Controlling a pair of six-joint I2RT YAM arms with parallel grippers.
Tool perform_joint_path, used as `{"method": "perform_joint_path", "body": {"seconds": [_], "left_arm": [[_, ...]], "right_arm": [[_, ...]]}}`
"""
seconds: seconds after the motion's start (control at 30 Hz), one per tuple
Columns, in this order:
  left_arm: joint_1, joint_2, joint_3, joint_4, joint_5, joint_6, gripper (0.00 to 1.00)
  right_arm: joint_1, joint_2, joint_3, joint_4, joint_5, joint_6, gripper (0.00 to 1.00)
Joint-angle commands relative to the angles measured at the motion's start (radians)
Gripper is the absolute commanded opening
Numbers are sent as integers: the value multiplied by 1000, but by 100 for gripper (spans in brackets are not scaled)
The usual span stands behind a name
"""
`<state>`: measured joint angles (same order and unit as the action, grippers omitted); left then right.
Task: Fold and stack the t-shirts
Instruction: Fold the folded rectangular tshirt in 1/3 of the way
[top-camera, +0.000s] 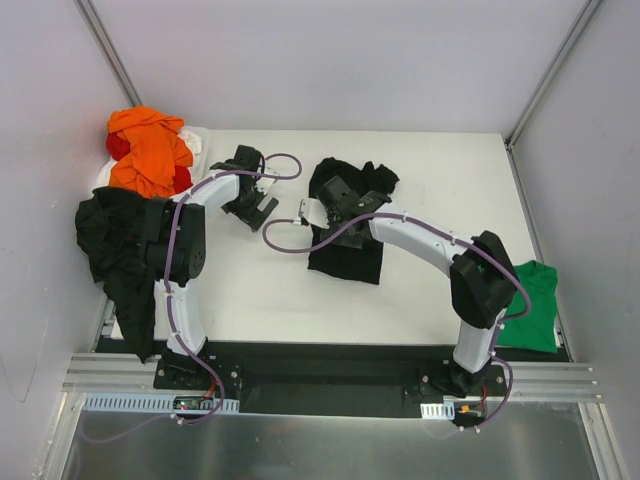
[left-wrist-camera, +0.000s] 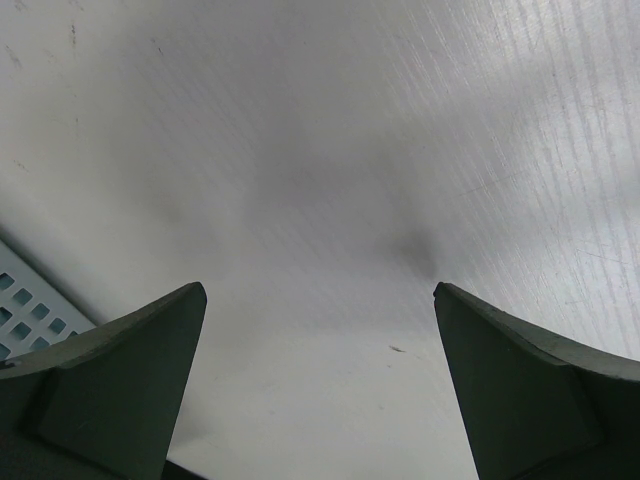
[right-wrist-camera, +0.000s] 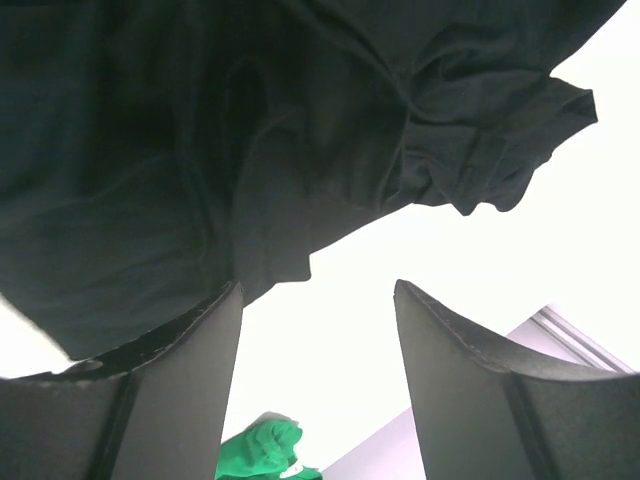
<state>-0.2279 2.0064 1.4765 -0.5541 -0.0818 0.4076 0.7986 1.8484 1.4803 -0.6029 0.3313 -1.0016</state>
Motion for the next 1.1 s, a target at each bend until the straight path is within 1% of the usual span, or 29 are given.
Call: {"method": "perform_joint_path", "body": {"seconds": [0.0,0.13,0.23,0.43,0.53,0.77,0.87,0.97,1.0,1.07], "left_arm": [[2,0,18,-1,7,4,99],[1,0,13,-1,5,5,99],[1,2,16,-1,7,4,99],[1,8,10,0,10,3,99],[2,11,10,0,11,5,99],[2,14,4,3,11,7,99],[2,15,4,6,10,10,99],[2,22,4,8,13,8,99],[1,23,4,8,14,7,99],[1,26,4,10,16,7,99]], "right_arm": [[28,-66,-34,-20,-18,43,65],[59,-75,-70,-9,-38,60,65],[62,-46,-81,8,-26,57,65],[53,26,-78,40,-28,35,63],[40,60,-58,42,-40,32,60],[24,94,-49,61,-52,24,57],[11,98,-43,61,-52,17,52],[2,97,-40,61,-51,11,42],[-2,100,-38,61,-54,9,35],[-4,103,-35,61,-52,6,28]]}}
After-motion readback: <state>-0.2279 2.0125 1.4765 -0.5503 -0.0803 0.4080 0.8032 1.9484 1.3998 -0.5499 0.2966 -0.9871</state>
